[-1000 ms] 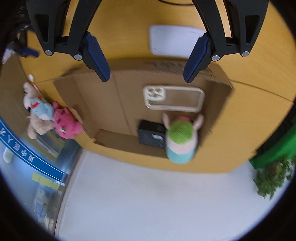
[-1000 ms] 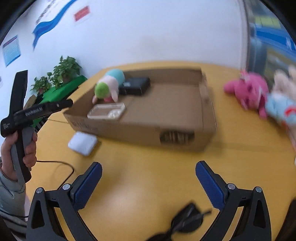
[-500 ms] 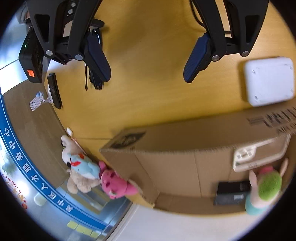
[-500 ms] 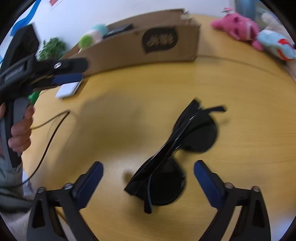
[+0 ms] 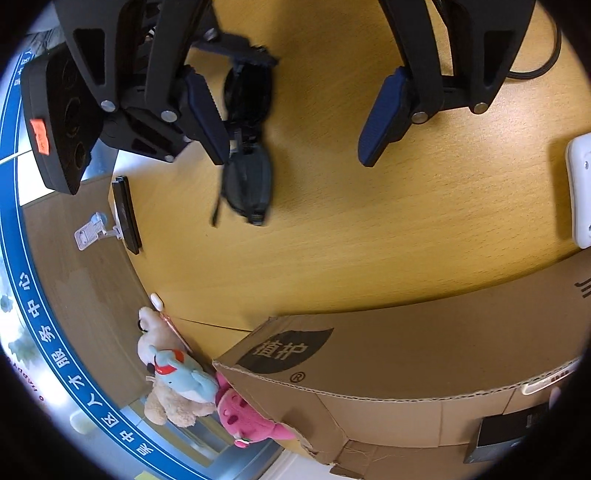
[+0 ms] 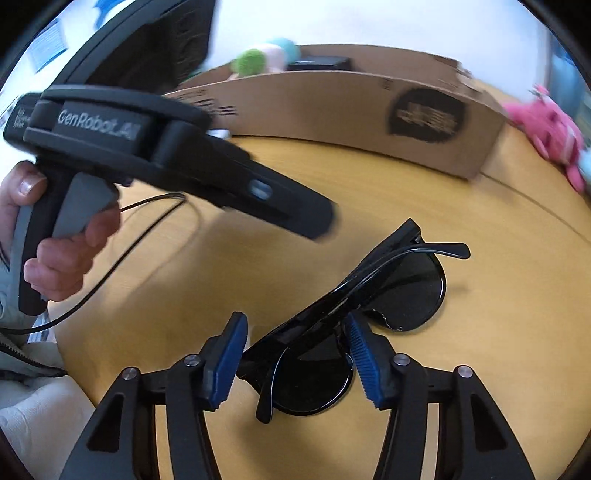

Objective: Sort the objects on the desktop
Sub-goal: 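Reach both tools to the black sunglasses and close on the frame, then lift the sunglasses with both tools off the table, then carry the sunglasses over the box, lower them inside and open both tools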

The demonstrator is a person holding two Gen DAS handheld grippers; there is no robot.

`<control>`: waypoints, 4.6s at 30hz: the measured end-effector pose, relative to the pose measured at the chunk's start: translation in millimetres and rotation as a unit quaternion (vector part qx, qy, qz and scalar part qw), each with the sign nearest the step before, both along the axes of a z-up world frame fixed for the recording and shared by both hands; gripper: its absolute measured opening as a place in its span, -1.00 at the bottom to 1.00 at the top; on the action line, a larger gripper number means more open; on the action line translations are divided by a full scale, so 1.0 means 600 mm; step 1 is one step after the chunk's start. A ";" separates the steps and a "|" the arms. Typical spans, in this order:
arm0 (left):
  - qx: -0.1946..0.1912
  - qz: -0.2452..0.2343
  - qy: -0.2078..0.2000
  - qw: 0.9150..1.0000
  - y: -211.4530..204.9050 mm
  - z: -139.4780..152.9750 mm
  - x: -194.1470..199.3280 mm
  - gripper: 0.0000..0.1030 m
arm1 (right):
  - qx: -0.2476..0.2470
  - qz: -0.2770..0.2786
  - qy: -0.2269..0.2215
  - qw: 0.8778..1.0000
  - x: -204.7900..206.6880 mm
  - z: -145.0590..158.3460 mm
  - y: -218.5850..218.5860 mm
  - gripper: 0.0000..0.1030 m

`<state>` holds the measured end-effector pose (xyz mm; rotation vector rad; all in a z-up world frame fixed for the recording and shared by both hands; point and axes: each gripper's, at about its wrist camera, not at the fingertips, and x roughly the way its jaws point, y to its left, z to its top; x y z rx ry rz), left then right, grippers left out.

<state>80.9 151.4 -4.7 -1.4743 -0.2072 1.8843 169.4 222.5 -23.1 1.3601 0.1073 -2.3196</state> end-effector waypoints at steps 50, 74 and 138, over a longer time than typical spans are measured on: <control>-0.012 0.095 -0.025 0.995 -0.074 -0.007 -0.024 -0.82 | -0.007 0.092 0.013 0.996 -0.046 -0.016 -0.071 0.40; -0.012 0.170 -0.051 0.984 -0.087 -0.020 -0.033 -0.83 | 0.012 0.095 0.065 0.993 -0.063 -0.019 -0.117 0.39; -0.037 0.166 -0.006 0.985 -0.068 0.102 -0.622 -0.80 | 0.004 0.194 0.105 0.975 -0.658 0.050 -0.079 0.29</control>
